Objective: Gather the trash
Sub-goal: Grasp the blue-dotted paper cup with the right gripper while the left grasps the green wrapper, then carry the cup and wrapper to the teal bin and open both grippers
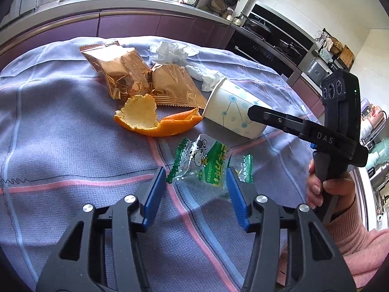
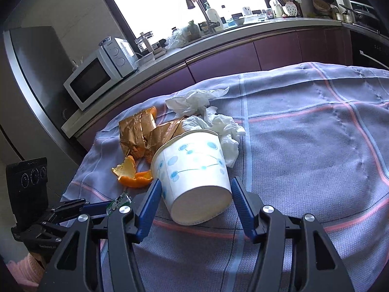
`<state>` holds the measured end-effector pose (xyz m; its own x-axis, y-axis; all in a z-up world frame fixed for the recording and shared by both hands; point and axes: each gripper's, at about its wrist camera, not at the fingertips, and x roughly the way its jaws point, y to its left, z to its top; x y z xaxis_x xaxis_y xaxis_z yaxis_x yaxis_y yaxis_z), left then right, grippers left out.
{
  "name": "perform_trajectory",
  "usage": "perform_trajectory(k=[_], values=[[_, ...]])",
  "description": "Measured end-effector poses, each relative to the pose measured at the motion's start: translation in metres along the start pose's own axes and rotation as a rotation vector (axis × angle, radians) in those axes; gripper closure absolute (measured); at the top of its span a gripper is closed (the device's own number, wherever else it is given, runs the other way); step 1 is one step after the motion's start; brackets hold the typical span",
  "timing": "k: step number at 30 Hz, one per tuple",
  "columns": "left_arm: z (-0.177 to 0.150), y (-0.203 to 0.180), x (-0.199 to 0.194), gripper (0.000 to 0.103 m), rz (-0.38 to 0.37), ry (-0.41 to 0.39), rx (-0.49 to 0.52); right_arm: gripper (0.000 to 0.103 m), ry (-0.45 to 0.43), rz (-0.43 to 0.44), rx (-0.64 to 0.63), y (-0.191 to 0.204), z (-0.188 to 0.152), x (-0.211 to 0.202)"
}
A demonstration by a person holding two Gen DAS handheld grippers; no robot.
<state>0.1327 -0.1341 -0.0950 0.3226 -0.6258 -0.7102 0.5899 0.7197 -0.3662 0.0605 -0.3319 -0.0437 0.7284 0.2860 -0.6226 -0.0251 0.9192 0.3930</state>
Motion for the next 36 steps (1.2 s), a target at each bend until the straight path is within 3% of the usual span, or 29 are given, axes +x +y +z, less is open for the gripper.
perform_trajectory(k=[3,7,14,23,30,36], values=[[0.001,-0.001,0.003,0.071,0.008,0.010,0.000,0.046,-0.003,0.007,0.003,0.000,-0.001,-0.001],[0.000,-0.003,0.002,0.081,0.005,0.008,-0.001,0.047,-0.012,0.016,0.014,-0.002,-0.001,-0.003],[-0.006,-0.009,-0.011,0.084,0.008,-0.023,0.034,0.047,-0.032,0.046,0.018,0.003,0.000,-0.014],[-0.024,0.002,-0.069,0.085,0.018,-0.107,0.033,0.047,-0.027,0.103,-0.037,0.033,0.002,-0.016],[-0.038,0.028,-0.119,0.085,0.080,-0.177,0.005,0.047,0.001,0.159,-0.093,0.068,0.001,-0.005],[-0.055,0.068,-0.166,0.085,0.152,-0.246,-0.081,0.047,0.033,0.225,-0.168,0.113,0.006,0.015]])
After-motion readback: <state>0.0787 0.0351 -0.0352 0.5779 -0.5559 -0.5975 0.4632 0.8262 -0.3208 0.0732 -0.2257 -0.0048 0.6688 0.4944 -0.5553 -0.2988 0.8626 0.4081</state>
